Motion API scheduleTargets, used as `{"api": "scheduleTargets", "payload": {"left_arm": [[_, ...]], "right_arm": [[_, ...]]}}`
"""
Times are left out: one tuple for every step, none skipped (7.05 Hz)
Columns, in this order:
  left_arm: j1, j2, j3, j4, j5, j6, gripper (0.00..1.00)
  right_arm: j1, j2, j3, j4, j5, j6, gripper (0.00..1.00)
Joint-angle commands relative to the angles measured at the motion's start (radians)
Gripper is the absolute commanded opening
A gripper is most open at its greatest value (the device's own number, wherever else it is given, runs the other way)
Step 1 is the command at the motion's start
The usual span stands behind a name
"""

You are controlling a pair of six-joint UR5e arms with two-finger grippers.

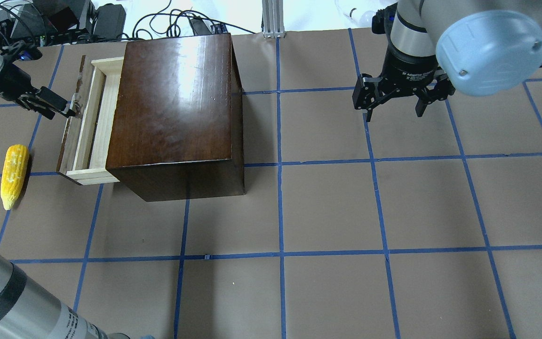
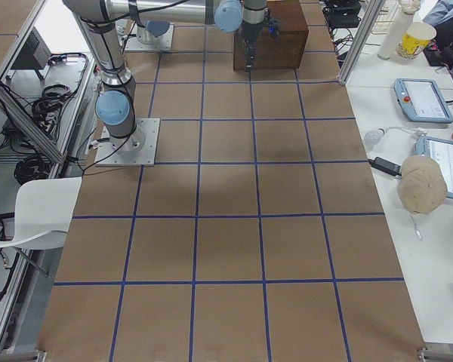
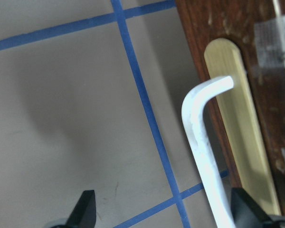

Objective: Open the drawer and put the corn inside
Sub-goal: 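Pull the drawer open with the left gripper, away from the cabinet, then release the handle and move the left gripper above the yellow corn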

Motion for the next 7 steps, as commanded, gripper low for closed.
{"api": "scheduleTargets", "payload": {"left_arm": [[0.010, -0.006, 0.012, -0.002, 0.012, 0.021, 1.00], [0.022, -0.009, 0.013, -0.003, 0.012, 0.047, 1.00], [0.023, -0.011, 0.013, -0.003, 0.014, 0.053, 1.00], [0.023, -0.011, 0.015, -0.003, 0.014, 0.053, 1.00], [0.023, -0.011, 0.015, -0.002, 0.014, 0.053, 1.00], [0.023, 0.009, 0.015, -0.005, 0.020, 0.052, 1.00], [0.040, 0.021, 0.019, -0.008, 0.084, 0.043, 1.00]], "right_arm": [[0.000, 0.001, 0.000, -0.001, -0.001, 0.000, 1.00], [0.000, 0.001, 0.000, 0.000, -0.001, 0.000, 1.00], [0.000, -0.001, 0.000, 0.000, -0.001, 0.000, 1.00], [0.000, 0.001, 0.000, 0.000, -0.001, 0.000, 1.00], [0.000, 0.001, 0.000, -0.001, 0.001, 0.000, 1.00], [0.000, 0.001, 0.000, 0.000, -0.001, 0.000, 1.00], [0.000, -0.001, 0.000, -0.001, -0.001, 0.000, 1.00]]}}
